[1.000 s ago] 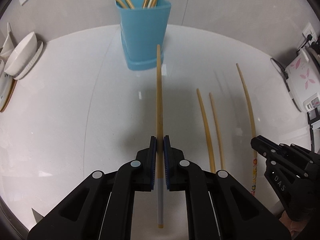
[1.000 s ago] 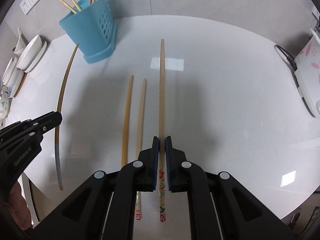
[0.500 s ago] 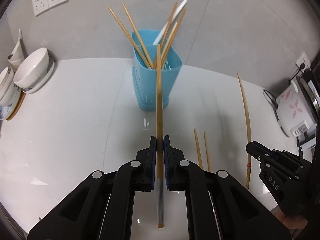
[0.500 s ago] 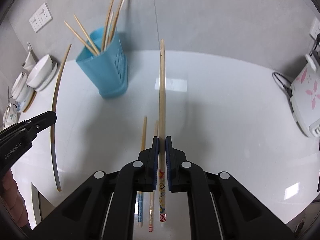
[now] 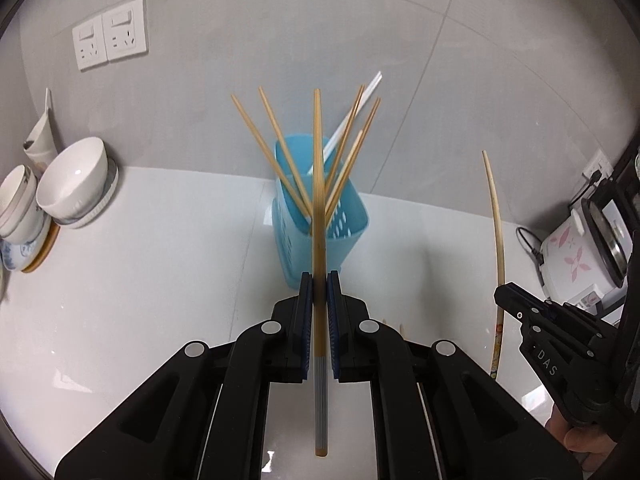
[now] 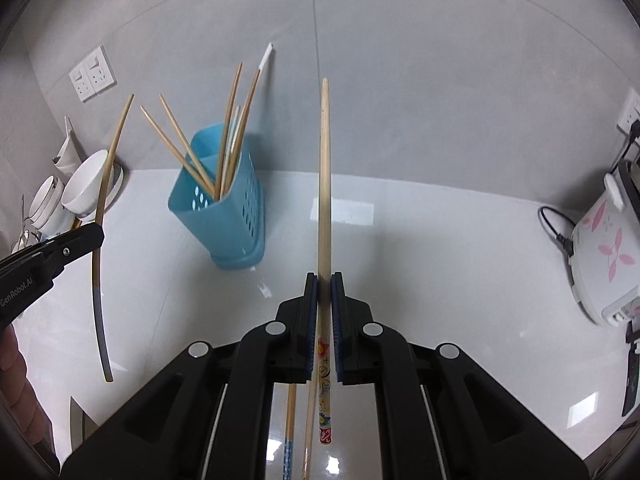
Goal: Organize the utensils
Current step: 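Carry chopstick in left tool into blue holder and open while right tool carries its chopstick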
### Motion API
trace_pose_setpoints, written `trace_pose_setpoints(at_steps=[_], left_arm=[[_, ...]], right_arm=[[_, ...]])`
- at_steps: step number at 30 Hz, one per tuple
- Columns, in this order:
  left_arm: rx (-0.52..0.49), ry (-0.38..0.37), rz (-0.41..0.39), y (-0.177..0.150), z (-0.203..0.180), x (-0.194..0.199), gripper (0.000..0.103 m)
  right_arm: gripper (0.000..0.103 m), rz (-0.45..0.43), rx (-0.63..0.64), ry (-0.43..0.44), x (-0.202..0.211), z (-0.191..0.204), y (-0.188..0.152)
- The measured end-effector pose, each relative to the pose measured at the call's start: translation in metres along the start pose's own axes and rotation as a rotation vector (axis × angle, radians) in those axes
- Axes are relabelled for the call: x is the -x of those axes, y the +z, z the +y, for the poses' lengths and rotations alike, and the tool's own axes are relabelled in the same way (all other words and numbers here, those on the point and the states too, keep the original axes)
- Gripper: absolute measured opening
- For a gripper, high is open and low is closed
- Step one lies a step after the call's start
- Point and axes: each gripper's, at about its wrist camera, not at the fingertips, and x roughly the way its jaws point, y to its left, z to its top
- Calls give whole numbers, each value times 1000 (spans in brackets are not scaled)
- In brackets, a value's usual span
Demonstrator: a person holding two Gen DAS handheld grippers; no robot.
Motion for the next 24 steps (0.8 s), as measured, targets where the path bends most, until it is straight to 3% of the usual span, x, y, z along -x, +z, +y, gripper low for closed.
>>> trace_pose_setpoints(at_steps=[13,24], left_arm=[[16,-40,-121,52,6,1,7],[33,-81,-271,87,12,-2,7]], right_arm=[[6,-132,26,62,10,9,52],[6,-227,20,118,3,18,91]])
